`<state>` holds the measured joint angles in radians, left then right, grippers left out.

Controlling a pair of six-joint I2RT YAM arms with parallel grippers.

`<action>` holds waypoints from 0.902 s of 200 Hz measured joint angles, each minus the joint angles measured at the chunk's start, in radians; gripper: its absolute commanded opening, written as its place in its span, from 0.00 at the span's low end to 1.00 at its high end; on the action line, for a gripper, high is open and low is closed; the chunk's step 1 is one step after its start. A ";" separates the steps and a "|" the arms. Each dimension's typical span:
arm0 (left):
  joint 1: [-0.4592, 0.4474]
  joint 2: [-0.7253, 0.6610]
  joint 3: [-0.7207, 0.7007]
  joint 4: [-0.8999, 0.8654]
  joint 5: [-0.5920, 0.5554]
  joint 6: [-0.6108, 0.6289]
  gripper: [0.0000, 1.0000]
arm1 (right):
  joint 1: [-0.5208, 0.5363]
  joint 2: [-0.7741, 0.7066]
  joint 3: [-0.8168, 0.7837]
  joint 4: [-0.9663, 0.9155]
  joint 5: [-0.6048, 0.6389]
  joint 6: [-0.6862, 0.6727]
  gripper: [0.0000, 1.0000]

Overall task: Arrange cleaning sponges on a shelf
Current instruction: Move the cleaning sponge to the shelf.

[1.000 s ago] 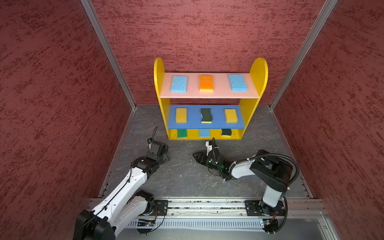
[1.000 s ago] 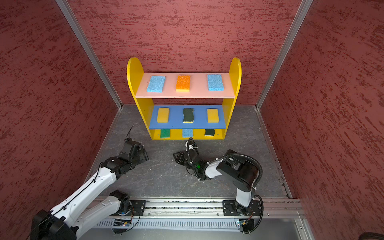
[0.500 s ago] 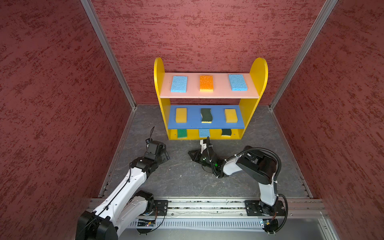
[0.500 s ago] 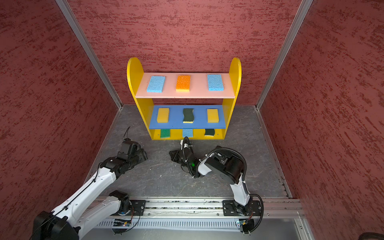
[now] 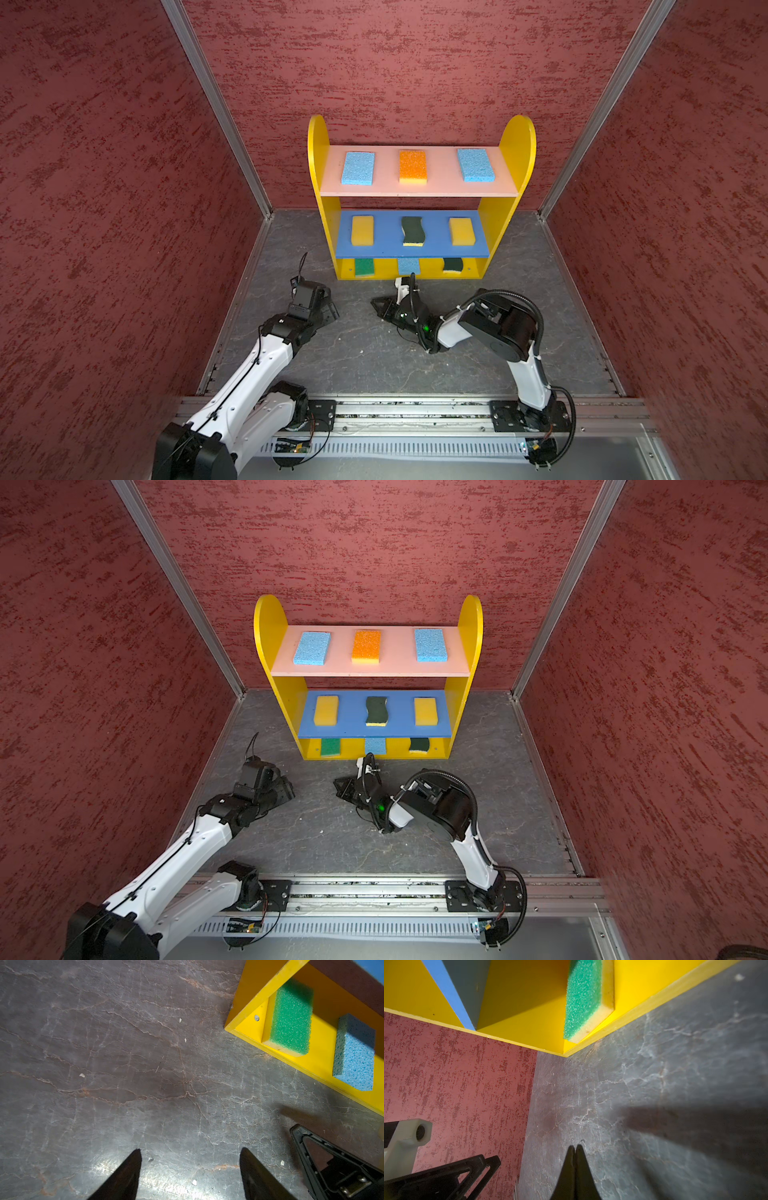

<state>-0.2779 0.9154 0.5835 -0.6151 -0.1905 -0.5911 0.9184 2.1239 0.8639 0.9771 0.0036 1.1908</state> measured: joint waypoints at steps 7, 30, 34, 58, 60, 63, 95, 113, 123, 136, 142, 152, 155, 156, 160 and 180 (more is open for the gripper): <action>0.002 0.001 0.000 0.002 0.000 0.001 0.75 | -0.002 0.006 0.004 0.002 0.000 0.003 0.05; 0.005 0.001 -0.005 0.008 0.000 0.002 0.75 | -0.010 0.034 0.023 0.009 0.001 0.018 0.05; 0.005 0.001 -0.007 0.010 0.000 0.002 0.75 | -0.011 0.040 0.026 0.009 0.001 0.023 0.05; 0.008 0.001 -0.015 0.010 0.003 0.002 0.75 | -0.014 0.070 0.050 0.032 0.001 0.048 0.06; 0.008 0.002 -0.015 0.010 0.003 0.002 0.75 | -0.014 0.072 0.054 0.033 0.001 0.050 0.06; 0.008 0.002 -0.015 0.011 0.003 0.002 0.75 | -0.014 0.076 0.058 0.036 0.001 0.053 0.06; 0.009 0.005 -0.015 0.015 0.003 0.002 0.75 | -0.018 0.103 0.094 0.051 0.007 0.078 0.05; 0.010 0.011 -0.015 0.021 0.005 0.002 0.75 | -0.018 0.109 0.105 0.047 0.021 0.090 0.06; 0.010 0.013 -0.016 0.025 0.006 0.002 0.75 | -0.018 0.113 0.115 0.041 0.031 0.098 0.07; 0.010 0.013 -0.019 0.035 0.007 0.001 0.75 | -0.018 0.119 0.130 0.035 0.048 0.115 0.07; 0.010 0.010 -0.026 0.043 0.007 0.001 0.75 | -0.018 0.123 0.136 0.034 0.055 0.122 0.07; 0.010 0.004 -0.036 0.048 0.007 -0.002 0.75 | -0.019 0.130 0.149 0.031 0.065 0.138 0.07; 0.010 0.002 -0.039 0.048 0.007 -0.003 0.75 | -0.019 0.134 0.154 0.029 0.069 0.142 0.07; 0.010 0.002 -0.040 0.048 0.007 -0.003 0.75 | -0.019 0.134 0.155 0.029 0.069 0.143 0.07; 0.010 -0.001 -0.043 0.049 0.006 -0.004 0.75 | -0.019 0.138 0.161 0.026 0.072 0.147 0.07; 0.011 -0.009 -0.048 0.051 0.006 -0.006 0.75 | -0.020 0.160 0.200 0.017 0.081 0.172 0.07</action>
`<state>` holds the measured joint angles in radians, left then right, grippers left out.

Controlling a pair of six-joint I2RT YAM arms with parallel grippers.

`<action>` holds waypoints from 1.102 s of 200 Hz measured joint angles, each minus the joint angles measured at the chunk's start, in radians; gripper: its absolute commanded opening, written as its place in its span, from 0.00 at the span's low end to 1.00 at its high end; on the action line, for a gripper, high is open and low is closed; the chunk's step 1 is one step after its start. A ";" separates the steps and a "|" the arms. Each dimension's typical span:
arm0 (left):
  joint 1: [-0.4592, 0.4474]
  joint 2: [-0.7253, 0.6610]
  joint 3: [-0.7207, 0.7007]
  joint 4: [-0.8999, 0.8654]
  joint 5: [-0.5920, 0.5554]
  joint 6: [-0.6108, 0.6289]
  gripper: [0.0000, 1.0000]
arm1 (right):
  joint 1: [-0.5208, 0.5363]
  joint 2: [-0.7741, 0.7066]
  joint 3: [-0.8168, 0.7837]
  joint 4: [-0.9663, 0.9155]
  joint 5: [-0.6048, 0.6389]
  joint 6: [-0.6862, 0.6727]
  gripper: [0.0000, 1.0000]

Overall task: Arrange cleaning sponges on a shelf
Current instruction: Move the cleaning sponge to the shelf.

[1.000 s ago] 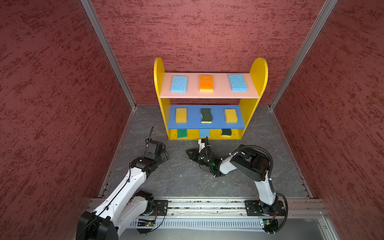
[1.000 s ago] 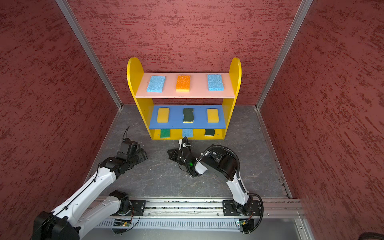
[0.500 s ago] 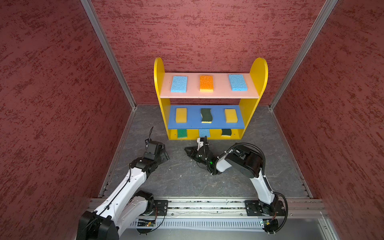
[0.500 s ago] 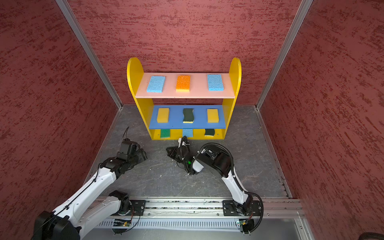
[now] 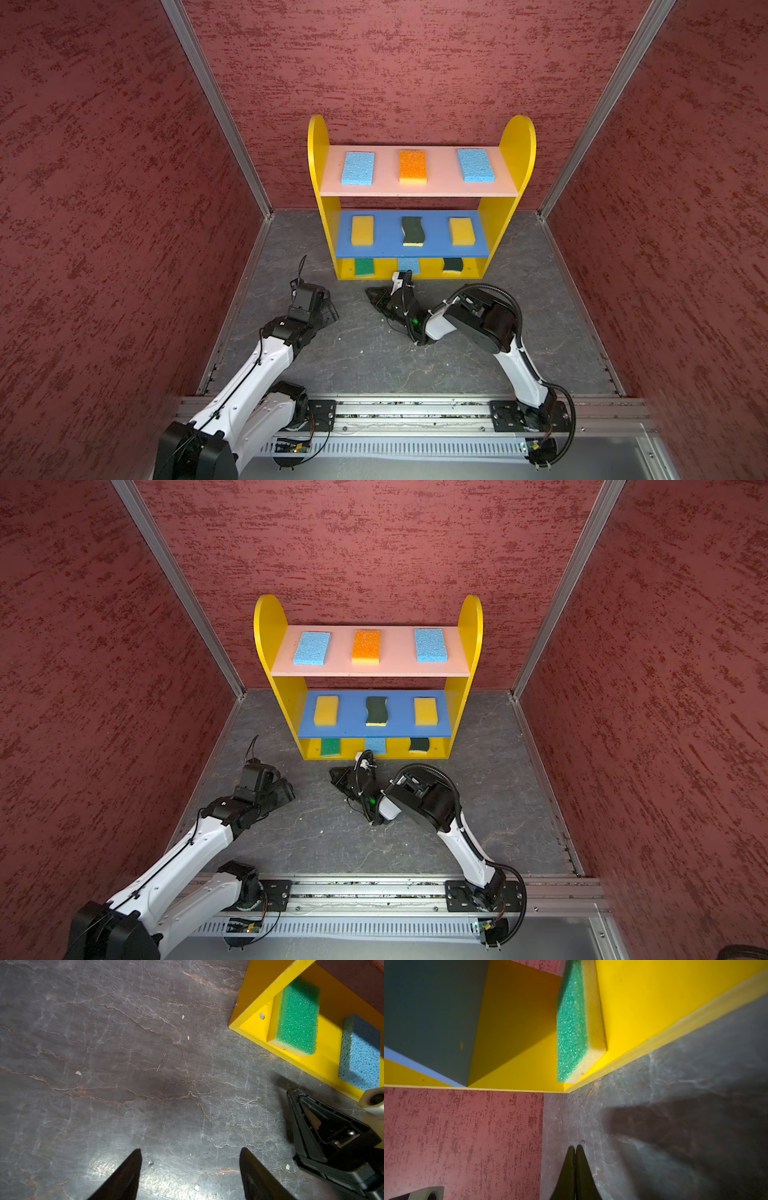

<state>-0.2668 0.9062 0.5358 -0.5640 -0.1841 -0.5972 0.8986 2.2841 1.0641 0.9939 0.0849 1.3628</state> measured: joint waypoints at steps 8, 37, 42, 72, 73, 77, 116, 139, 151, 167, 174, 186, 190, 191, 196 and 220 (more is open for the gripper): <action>0.002 -0.002 0.000 0.003 0.000 0.000 0.75 | 0.000 0.009 0.018 -0.003 0.005 0.010 0.07; 0.005 -0.002 0.000 0.005 0.000 -0.001 0.75 | 0.000 0.028 0.055 -0.013 0.026 0.054 0.06; 0.005 -0.002 0.000 0.005 0.000 -0.001 0.75 | 0.000 0.030 0.058 -0.015 0.033 0.063 0.06; 0.010 -0.002 0.000 0.010 0.001 -0.005 0.75 | 0.004 0.033 0.082 -0.051 0.084 0.102 0.06; 0.010 -0.002 0.000 0.010 0.001 -0.005 0.75 | 0.004 0.033 0.082 -0.052 0.085 0.103 0.06; 0.010 -0.002 0.000 0.011 0.001 -0.006 0.75 | 0.005 0.033 0.085 -0.058 0.092 0.107 0.06; 0.014 -0.019 0.000 0.011 0.003 -0.013 0.75 | 0.010 0.033 0.125 -0.129 0.136 0.131 0.06; 0.020 -0.024 0.000 0.011 0.005 -0.015 0.75 | 0.010 0.034 0.145 -0.142 0.148 0.141 0.05; 0.022 -0.024 0.000 0.011 0.005 -0.016 0.75 | 0.011 0.036 0.157 -0.157 0.153 0.145 0.05; 0.024 -0.024 0.000 0.011 0.008 -0.016 0.75 | 0.012 0.041 0.171 -0.180 0.157 0.150 0.05; 0.026 -0.024 0.000 0.011 0.009 -0.016 0.75 | 0.013 0.042 0.175 -0.188 0.160 0.152 0.05; 0.029 -0.024 0.000 0.011 0.011 -0.016 0.75 | 0.016 0.042 0.177 -0.204 0.167 0.156 0.06; 0.030 -0.024 0.000 0.011 0.012 -0.016 0.75 | 0.016 0.042 0.178 -0.211 0.169 0.158 0.06; 0.031 -0.024 0.000 0.011 0.012 -0.016 0.75 | 0.017 0.042 0.179 -0.214 0.170 0.158 0.06; 0.032 -0.024 0.000 0.011 0.014 -0.016 0.75 | 0.018 0.042 0.179 -0.221 0.171 0.159 0.06; 0.036 -0.024 0.000 0.011 0.023 -0.016 0.75 | 0.021 0.047 0.186 -0.244 0.180 0.167 0.06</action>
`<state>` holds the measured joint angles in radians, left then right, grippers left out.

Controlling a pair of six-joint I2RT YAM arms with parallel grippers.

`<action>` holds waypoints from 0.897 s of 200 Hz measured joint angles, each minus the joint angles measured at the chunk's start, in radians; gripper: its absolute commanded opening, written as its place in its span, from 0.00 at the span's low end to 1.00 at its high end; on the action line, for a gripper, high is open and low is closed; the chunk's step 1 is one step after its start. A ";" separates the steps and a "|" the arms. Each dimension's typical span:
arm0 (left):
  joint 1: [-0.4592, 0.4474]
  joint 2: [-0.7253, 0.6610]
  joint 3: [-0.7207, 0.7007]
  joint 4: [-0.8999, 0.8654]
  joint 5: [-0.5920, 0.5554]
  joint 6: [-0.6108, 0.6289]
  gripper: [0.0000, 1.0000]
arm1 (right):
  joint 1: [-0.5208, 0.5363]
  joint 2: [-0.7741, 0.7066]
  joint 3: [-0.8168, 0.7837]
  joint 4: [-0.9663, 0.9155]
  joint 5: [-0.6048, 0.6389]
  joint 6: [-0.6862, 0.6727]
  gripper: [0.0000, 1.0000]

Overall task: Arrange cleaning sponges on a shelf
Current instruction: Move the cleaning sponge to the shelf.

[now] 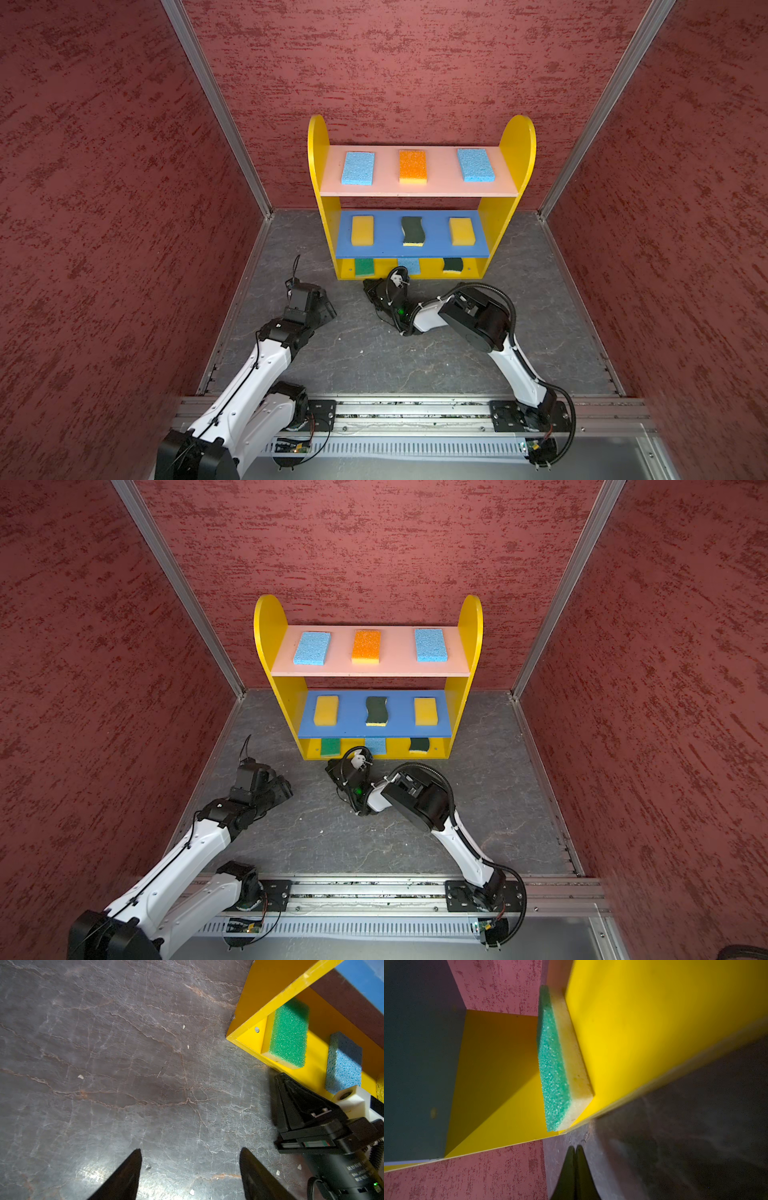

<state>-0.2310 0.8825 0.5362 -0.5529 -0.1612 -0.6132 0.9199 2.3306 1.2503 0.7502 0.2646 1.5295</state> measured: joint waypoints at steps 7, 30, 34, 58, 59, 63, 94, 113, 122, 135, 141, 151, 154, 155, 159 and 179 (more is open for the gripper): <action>0.002 0.000 0.000 0.000 0.000 0.000 0.75 | 0.000 0.003 0.005 0.000 0.003 0.001 0.06; 0.005 0.000 0.000 0.000 0.003 0.000 0.75 | 0.005 0.014 0.021 0.000 0.014 0.009 0.05; 0.006 0.000 0.000 0.000 0.003 0.000 0.75 | 0.005 0.015 0.023 0.000 0.016 0.009 0.05; 0.008 0.000 0.000 0.000 0.005 -0.002 0.75 | 0.008 0.023 0.034 0.000 0.033 0.021 0.05; 0.008 0.000 0.000 0.000 0.005 -0.002 0.75 | 0.008 0.023 0.034 0.000 0.033 0.021 0.05; 0.008 0.000 0.000 0.000 0.005 -0.003 0.75 | 0.008 0.023 0.034 0.000 0.036 0.024 0.05; 0.014 0.000 0.000 0.001 0.006 -0.004 0.75 | 0.010 0.025 0.044 -0.013 0.050 0.031 0.05; 0.016 0.000 0.000 0.002 0.008 -0.007 0.75 | 0.011 0.036 0.067 -0.027 0.056 0.034 0.05; 0.019 0.000 0.000 0.003 0.008 -0.008 0.75 | 0.011 0.040 0.078 -0.034 0.056 0.035 0.05; 0.020 0.000 0.000 0.007 0.010 -0.010 0.75 | 0.011 0.047 0.091 -0.039 0.057 0.035 0.05; 0.020 0.000 0.000 0.008 0.011 -0.010 0.75 | 0.011 0.049 0.095 -0.040 0.057 0.035 0.05; 0.021 0.000 0.000 0.011 0.015 -0.011 0.75 | 0.011 0.052 0.100 -0.041 0.058 0.036 0.05; 0.021 0.000 0.000 0.012 0.016 -0.011 0.75 | 0.011 0.053 0.101 -0.042 0.059 0.036 0.05; 0.021 0.000 0.000 0.012 0.015 -0.011 0.75 | 0.011 0.053 0.101 -0.043 0.059 0.036 0.05; 0.022 0.000 0.000 0.013 0.017 -0.011 0.75 | 0.012 0.053 0.101 -0.044 0.060 0.037 0.05; 0.025 0.000 0.000 0.018 0.025 -0.012 0.75 | 0.013 0.053 0.102 -0.045 0.070 0.042 0.05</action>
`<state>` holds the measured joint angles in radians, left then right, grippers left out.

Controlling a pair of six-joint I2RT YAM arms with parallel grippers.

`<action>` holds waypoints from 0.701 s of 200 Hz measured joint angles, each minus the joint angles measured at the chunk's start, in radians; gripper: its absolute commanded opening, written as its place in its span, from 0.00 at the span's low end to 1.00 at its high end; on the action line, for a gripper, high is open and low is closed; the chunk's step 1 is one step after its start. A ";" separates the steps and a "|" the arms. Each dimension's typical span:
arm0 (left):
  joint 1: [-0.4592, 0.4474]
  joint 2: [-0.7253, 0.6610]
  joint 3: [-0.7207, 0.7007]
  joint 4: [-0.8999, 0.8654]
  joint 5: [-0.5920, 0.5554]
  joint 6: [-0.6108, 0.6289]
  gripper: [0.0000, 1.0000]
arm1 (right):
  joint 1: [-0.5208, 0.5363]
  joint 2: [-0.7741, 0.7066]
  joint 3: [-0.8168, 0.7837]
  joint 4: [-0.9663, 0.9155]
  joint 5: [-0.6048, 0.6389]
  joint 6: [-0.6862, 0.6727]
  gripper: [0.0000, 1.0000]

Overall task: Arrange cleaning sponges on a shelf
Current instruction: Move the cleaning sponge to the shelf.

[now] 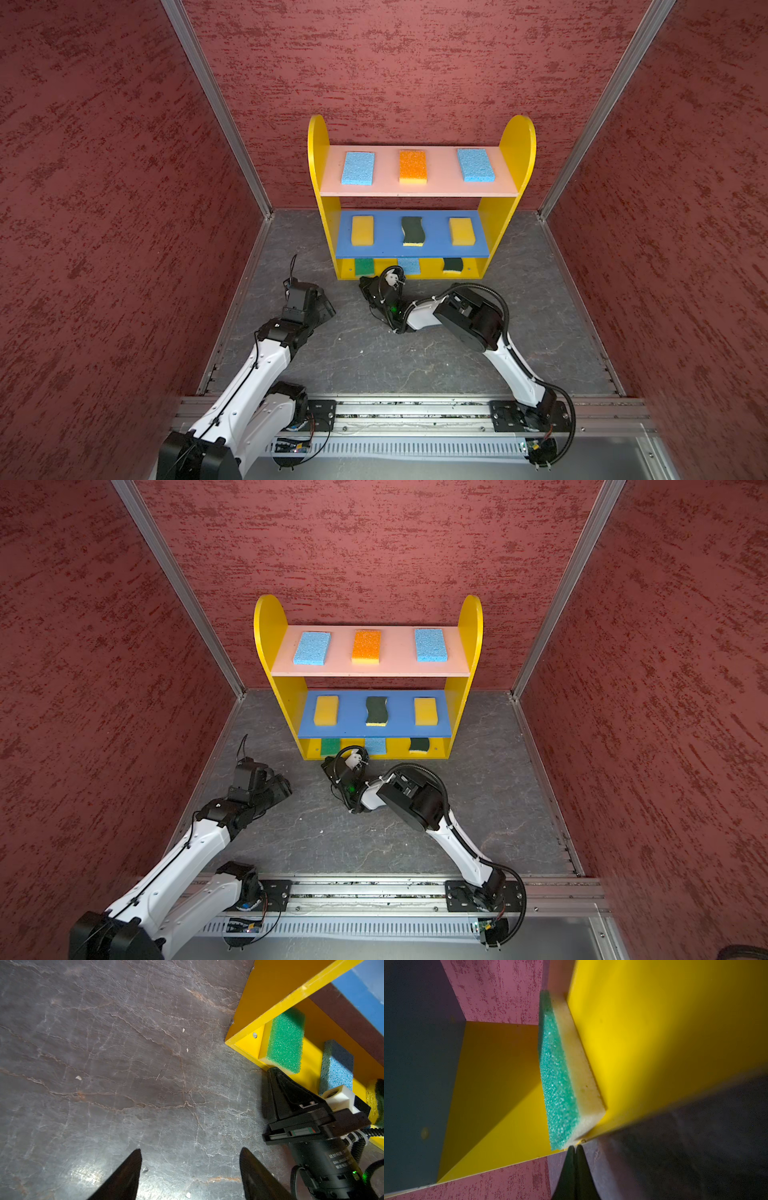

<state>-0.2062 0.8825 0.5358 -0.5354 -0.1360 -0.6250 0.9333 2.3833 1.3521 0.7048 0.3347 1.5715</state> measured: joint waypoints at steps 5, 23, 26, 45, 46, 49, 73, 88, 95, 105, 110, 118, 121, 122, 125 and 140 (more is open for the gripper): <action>0.000 0.000 0.000 0.002 0.002 0.000 0.75 | 0.000 0.000 0.000 0.000 0.002 0.001 0.05; 0.002 0.001 -0.003 0.010 0.007 -0.007 0.75 | 0.001 0.000 0.000 -0.003 0.011 0.011 0.05; 0.002 0.001 -0.004 0.011 0.008 -0.007 0.74 | 0.001 0.000 0.000 -0.003 0.012 0.012 0.05; 0.004 0.003 -0.010 0.016 0.013 -0.015 0.75 | 0.002 0.000 0.001 -0.007 0.020 0.022 0.05; 0.004 0.003 -0.010 0.017 0.014 -0.015 0.74 | 0.002 0.000 0.001 -0.007 0.020 0.022 0.05; 0.004 0.003 -0.011 0.018 0.016 -0.016 0.75 | 0.002 0.000 0.002 -0.008 0.022 0.024 0.06; 0.005 0.003 -0.017 0.021 0.024 -0.027 0.75 | 0.003 0.002 0.006 -0.015 0.030 0.032 0.05; 0.005 0.003 -0.018 0.023 0.027 -0.034 0.75 | 0.003 0.009 0.019 -0.018 0.033 0.035 0.06; 0.005 0.003 -0.018 0.024 0.027 -0.035 0.75 | 0.003 0.013 0.026 -0.018 0.034 0.037 0.06; 0.005 0.003 -0.020 0.029 0.029 -0.039 0.75 | 0.003 0.018 0.035 -0.018 0.035 0.037 0.06; 0.005 0.003 -0.022 0.031 0.031 -0.040 0.74 | 0.003 0.021 0.039 -0.018 0.036 0.038 0.06; 0.005 0.003 -0.026 0.035 0.032 -0.042 0.75 | 0.003 0.026 0.047 -0.018 0.036 0.039 0.06; 0.005 0.003 -0.028 0.035 0.032 -0.043 0.74 | 0.003 0.028 0.049 -0.018 0.036 0.039 0.06; 0.005 0.003 -0.028 0.035 0.032 -0.043 0.74 | 0.003 0.029 0.050 -0.017 0.036 0.040 0.06; 0.005 0.003 -0.030 0.036 0.033 -0.044 0.74 | 0.003 0.031 0.053 -0.017 0.036 0.041 0.06; 0.005 0.003 -0.035 0.037 0.035 -0.049 0.74 | 0.003 0.037 0.064 -0.017 0.036 0.043 0.06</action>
<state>-0.2008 0.8852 0.5007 -0.4988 -0.1005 -0.6743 0.9367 2.4207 1.4162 0.6876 0.3710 1.6150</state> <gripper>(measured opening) 0.744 0.062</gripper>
